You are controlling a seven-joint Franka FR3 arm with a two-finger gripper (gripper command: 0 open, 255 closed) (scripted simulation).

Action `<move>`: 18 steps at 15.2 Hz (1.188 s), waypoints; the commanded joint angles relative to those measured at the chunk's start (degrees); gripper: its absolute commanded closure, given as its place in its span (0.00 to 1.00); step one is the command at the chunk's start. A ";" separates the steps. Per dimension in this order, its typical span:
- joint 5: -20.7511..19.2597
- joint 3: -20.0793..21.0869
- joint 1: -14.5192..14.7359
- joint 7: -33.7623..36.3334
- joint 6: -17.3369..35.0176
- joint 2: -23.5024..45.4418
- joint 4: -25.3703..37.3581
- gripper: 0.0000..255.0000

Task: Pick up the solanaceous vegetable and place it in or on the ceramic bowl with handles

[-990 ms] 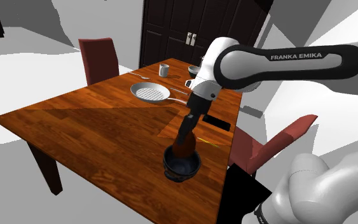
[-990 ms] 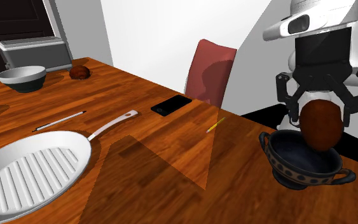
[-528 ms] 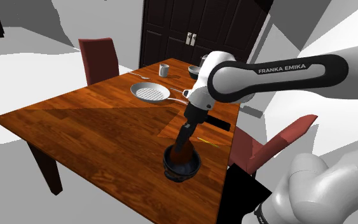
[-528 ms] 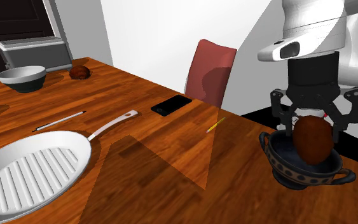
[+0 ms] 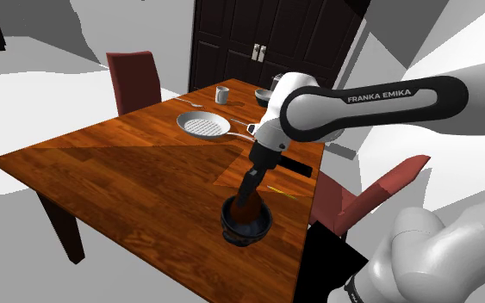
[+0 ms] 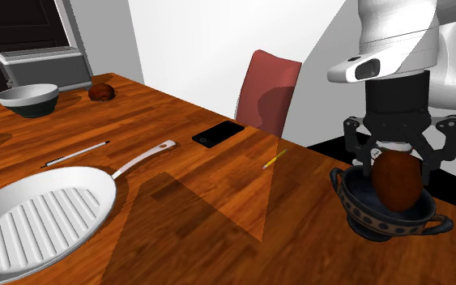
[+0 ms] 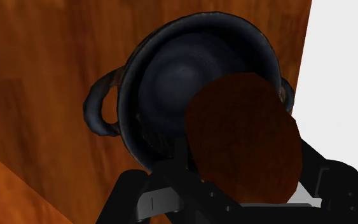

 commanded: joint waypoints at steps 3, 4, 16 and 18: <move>0.00 0.00 0.00 0.00 0.01 0.00 0.00 0.00; 0.00 0.00 0.00 0.00 0.01 0.00 0.00 0.00; -2.25 -1.75 -1.31 0.81 -7.76 -2.52 4.96 0.00; -2.25 -1.75 -1.31 0.81 -7.76 -2.52 4.96 0.00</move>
